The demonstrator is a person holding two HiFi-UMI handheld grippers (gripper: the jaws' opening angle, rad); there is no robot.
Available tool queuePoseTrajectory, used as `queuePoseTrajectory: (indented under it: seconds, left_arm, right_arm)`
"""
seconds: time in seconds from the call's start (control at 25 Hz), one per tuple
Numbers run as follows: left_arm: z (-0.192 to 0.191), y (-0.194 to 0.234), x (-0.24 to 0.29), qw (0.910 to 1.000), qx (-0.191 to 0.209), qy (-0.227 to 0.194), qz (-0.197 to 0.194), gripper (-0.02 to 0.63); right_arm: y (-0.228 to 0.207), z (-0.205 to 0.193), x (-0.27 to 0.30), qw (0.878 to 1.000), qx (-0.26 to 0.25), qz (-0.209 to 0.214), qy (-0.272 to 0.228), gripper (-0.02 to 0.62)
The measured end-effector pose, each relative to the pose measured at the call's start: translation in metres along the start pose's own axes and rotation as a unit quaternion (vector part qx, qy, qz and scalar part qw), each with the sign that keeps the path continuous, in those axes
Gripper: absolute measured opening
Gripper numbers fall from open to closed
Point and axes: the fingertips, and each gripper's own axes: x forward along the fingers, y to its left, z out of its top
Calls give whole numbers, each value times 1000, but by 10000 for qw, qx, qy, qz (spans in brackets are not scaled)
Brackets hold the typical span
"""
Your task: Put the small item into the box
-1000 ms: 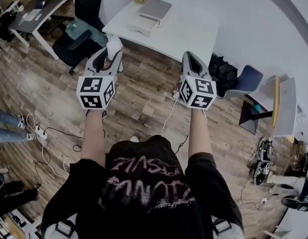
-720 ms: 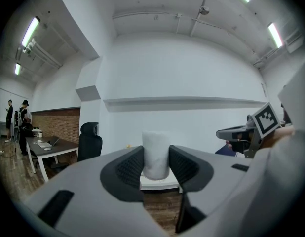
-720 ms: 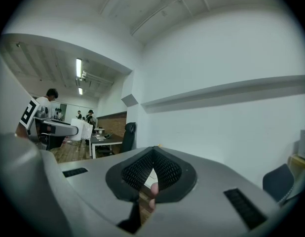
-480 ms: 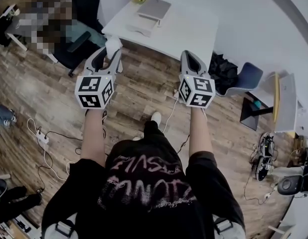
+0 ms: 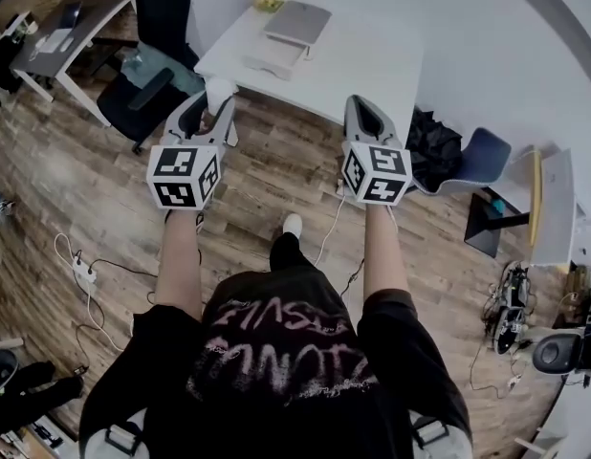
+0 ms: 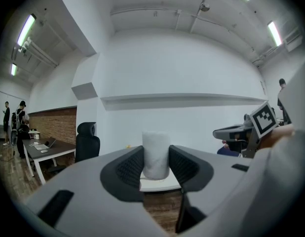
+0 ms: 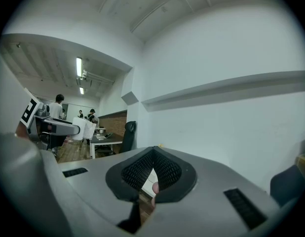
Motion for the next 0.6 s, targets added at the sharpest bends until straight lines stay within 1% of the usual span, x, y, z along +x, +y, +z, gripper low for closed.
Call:
queuePoseTrajectory:
  seconds: [0.24,0.6]
  left_arm:
    - [-7,17,36,9999,-5,99,40,161]
    - [-15,40,112,9996,-70,268,86,161]
  right_arm:
    - [-10,-8,40,9999,35,110,45,9]
    - [-45,-18,114,9994,187,255,123,9]
